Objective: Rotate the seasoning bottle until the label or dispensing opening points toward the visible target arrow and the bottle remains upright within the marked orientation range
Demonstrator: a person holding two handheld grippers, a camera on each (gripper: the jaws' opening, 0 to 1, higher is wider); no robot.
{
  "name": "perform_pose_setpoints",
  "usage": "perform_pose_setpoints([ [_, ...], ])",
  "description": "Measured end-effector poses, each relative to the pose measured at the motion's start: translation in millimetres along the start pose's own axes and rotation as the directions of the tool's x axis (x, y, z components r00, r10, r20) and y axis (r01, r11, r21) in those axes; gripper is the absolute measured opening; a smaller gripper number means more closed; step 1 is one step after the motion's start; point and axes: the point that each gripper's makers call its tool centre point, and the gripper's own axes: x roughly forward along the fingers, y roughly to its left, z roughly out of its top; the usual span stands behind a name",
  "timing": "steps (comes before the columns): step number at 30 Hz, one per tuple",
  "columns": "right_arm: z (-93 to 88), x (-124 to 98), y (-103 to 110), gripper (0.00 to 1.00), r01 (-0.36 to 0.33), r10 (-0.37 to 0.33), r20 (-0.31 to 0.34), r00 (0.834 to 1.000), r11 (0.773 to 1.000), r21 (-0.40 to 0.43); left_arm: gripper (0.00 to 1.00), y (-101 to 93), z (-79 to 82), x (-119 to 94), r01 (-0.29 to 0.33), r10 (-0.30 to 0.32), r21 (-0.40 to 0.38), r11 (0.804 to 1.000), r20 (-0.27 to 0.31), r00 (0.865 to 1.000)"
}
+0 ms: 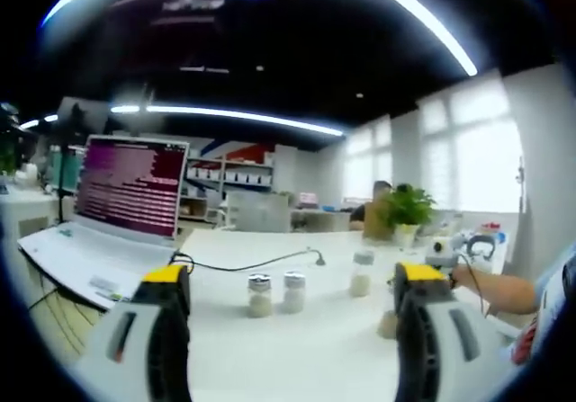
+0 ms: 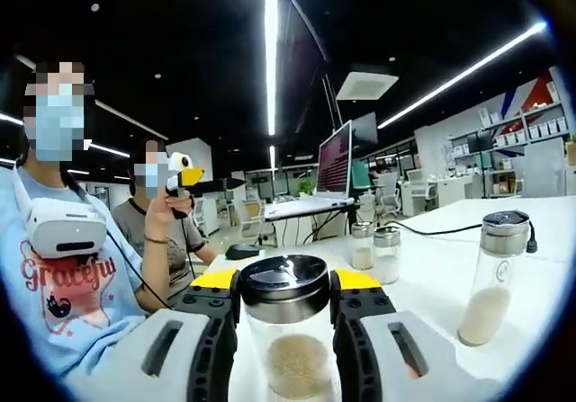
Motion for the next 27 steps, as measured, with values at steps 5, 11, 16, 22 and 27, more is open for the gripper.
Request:
perform_pose_setpoints([
  [5, 1.2, 0, 0, 0.40, 0.016, -0.017, 0.023, 1.000, 0.998, 0.059, 1.00, 3.3, 0.2, 0, -0.013, 0.013, -0.005, 1.000, 0.005, 1.000],
  [11, 3.7, -3, -1, 0.41, 0.076, -0.081, 0.045, 0.996, 0.990, 0.118, 1.00, -11.8, -3.1, 7, 0.067, -0.067, -0.019, 0.998, -0.004, 0.998],
  [16, 7.7, -15, -11, 0.51, 0.237, -0.237, 0.005, 0.971, 0.971, 0.033, 1.00, -20.5, -8.2, 13, 0.081, -0.081, 0.000, 0.997, -0.025, 0.996],
  [22, 18.3, -26, -12, 0.56, 0.456, -0.455, 0.028, 0.890, 0.888, -0.059, 1.00, -28.7, -10.1, 19, 0.099, -0.098, 0.041, 0.994, -0.032, 0.995],
  [27, 31.2, -33, -4, 0.64, 0.580, -0.577, 0.156, 0.801, 0.814, 0.036, 1.00, -35.5, -14.0, 20, 0.126, -0.124, 0.029, 0.992, -0.052, 0.991],
])
